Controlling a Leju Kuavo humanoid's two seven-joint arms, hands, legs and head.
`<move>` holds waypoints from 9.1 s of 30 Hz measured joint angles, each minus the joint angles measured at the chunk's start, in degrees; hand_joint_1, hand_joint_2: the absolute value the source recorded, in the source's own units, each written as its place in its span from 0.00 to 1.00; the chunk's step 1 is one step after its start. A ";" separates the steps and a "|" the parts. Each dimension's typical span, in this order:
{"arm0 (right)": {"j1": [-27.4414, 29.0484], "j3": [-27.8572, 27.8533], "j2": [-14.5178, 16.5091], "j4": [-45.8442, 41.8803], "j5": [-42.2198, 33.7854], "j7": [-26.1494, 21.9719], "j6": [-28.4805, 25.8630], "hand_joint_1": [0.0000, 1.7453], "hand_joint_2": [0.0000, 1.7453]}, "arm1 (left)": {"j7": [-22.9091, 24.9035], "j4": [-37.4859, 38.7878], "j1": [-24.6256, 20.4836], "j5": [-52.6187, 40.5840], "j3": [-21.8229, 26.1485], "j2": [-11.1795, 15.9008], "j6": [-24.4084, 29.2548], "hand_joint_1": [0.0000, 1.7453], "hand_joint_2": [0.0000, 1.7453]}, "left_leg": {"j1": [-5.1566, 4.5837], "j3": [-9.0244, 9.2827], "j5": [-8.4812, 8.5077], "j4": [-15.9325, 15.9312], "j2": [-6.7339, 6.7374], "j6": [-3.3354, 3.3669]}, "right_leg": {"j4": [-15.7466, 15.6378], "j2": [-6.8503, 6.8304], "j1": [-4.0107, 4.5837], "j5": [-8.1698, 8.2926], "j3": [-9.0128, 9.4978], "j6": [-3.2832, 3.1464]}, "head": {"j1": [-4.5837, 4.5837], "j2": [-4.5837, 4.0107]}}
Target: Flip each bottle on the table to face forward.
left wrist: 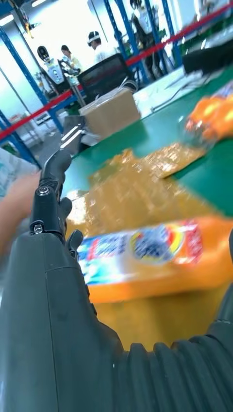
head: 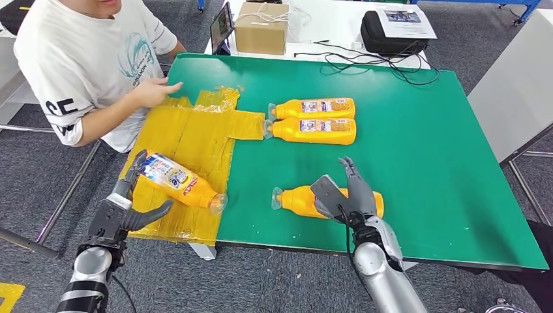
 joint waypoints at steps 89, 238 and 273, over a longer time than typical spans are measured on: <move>-10.38 8.09 6.13 14.36 -7.55 -3.54 -1.41 1.00 1.00 | 16.60 14.56 -12.55 11.42 -11.40 -7.33 -2.43 0.00 1.00 | 0.01 -0.11 0.10 0.02 0.12 -0.04 | 0.12 0.13 0.01 0.04 -0.21 0.00 | -0.01 0.00; -6.87 0.20 7.76 -1.91 -25.21 -17.11 0.06 0.00 1.00 | 6.37 29.20 -21.13 -44.35 -28.73 3.04 19.69 1.00 1.00 | 0.01 -0.35 0.14 0.02 0.00 -0.07 | 0.14 0.12 0.01 0.04 -0.45 -0.01 | -0.01 0.00; -10.39 1.60 8.12 0.91 -26.64 -15.85 1.94 0.00 1.00 | 3.18 41.32 -28.35 -33.15 -30.93 2.03 13.36 0.00 1.00 | 0.01 -0.35 0.21 0.03 -0.05 -0.10 | 0.24 0.10 0.01 0.08 -0.45 0.01 | 0.01 0.00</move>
